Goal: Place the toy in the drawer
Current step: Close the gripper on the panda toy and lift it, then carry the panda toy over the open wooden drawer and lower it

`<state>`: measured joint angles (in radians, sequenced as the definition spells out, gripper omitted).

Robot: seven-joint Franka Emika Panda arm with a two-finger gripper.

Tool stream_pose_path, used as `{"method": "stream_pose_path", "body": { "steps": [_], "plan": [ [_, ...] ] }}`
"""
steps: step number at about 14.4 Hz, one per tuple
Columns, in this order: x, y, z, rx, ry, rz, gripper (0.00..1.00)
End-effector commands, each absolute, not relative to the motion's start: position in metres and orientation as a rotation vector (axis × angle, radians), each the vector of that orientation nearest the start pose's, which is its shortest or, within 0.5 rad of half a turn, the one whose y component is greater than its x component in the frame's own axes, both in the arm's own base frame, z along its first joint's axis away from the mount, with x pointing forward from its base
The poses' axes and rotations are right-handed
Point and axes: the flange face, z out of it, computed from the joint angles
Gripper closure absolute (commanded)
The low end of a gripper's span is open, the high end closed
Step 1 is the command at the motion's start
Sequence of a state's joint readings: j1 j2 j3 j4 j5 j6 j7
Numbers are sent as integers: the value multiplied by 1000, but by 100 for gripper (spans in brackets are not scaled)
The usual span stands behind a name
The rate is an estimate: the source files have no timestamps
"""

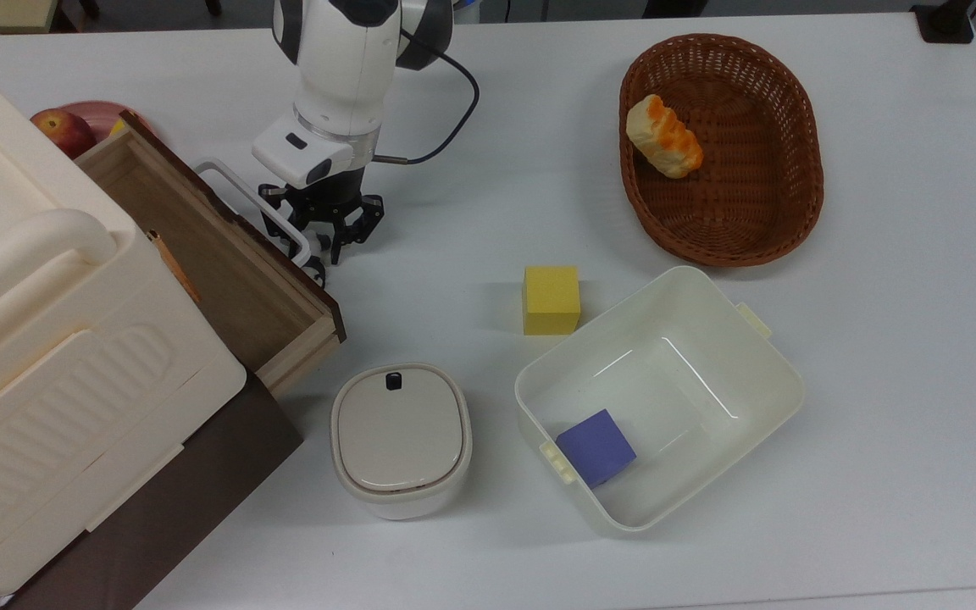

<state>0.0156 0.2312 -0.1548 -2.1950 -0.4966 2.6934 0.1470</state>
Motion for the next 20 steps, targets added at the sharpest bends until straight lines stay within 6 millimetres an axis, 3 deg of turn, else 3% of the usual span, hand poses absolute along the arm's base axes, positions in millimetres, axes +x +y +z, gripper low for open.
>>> {"method": "stream_pose_path", "body": {
  "steps": [1,3,7,9,12,15,17,18,20],
  "plan": [
    [572,-53,321,-3410,-262,-512,58],
    [570,-41,323,-3414,-294,-486,64],
    [560,-10,344,-3440,-361,-404,66],
    [555,14,363,-3441,-382,-389,67],
    [558,31,399,-3388,-307,-461,67],
    [587,11,458,-3353,-176,-589,67],
    [599,-7,495,-3307,-153,-546,67],
    [603,-21,524,-3237,-180,-493,67],
    [601,-39,552,-3182,-197,-429,67]
  ]
}}
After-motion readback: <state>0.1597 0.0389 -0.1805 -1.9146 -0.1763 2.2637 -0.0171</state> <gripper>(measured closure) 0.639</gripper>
